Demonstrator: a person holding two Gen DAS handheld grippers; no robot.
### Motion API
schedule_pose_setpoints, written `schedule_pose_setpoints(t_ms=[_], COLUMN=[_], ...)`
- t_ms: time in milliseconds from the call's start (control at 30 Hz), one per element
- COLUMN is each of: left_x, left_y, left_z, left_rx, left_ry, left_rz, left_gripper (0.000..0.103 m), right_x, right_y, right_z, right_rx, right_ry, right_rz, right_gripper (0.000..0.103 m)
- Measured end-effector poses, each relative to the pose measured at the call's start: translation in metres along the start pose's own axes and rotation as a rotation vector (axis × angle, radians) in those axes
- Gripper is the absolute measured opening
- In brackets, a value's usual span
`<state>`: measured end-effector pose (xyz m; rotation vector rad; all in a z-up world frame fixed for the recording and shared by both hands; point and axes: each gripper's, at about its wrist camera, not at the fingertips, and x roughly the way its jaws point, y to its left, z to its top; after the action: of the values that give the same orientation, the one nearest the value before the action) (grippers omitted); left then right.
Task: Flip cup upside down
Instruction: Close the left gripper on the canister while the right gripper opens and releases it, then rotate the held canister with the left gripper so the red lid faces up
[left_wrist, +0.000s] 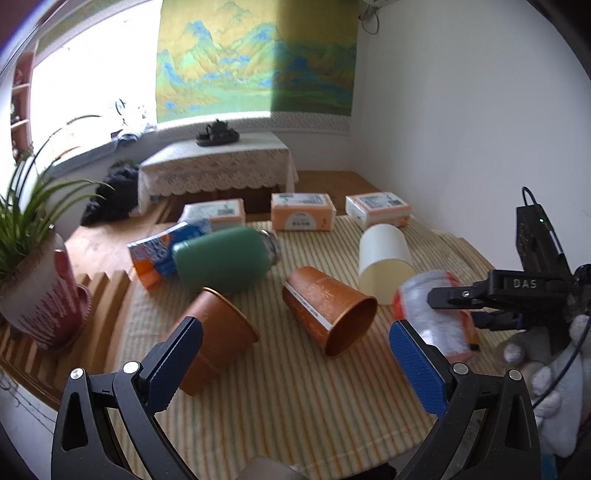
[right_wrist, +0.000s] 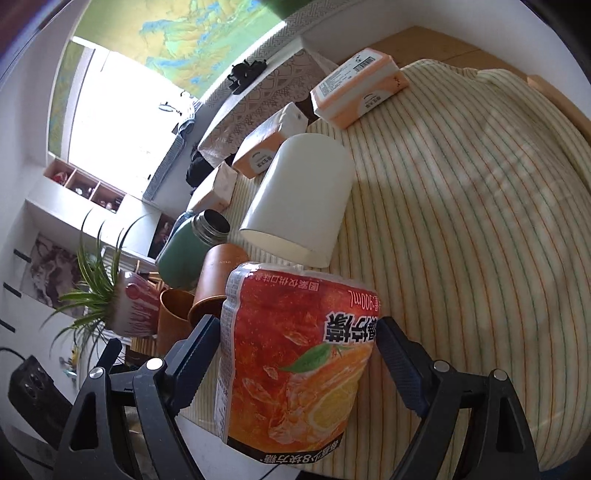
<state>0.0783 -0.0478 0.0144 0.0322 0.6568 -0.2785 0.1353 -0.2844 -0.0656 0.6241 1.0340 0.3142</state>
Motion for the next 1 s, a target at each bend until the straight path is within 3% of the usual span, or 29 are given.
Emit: schedule_pose_setpoints(t_ms=[200, 533, 767, 1000], left_x=[0.011, 0.063, 0.113, 0.146], left_y=[-0.01, -0.049, -0.096, -0.118], left_z=[0.007, 0.037, 0.056, 0.064], left_rx=[0.016, 0.054, 0.09, 0.094], left_ry=[0.054, 0.276, 0.442, 0.533], left_rz=[-0.056, -0.187, -0.234, -0.223], left_gripper=[0.102, 0.102, 0.102, 0.102], right_x=[-0.018, -0.081, -0.119, -0.141], right_y=[0.011, 0.007, -0.006, -0.021], right_z=[0.003, -0.024, -0.056, -0.07], right_rx=[-0.086, -0.179, -0.201, -0.191], right_ry=[-0.074, -0.285, -0.4, -0.448], right_rz=[-0.042, -0.149, -0.244, -0.269], right_gripper=[0.084, 0.084, 0.084, 0.084])
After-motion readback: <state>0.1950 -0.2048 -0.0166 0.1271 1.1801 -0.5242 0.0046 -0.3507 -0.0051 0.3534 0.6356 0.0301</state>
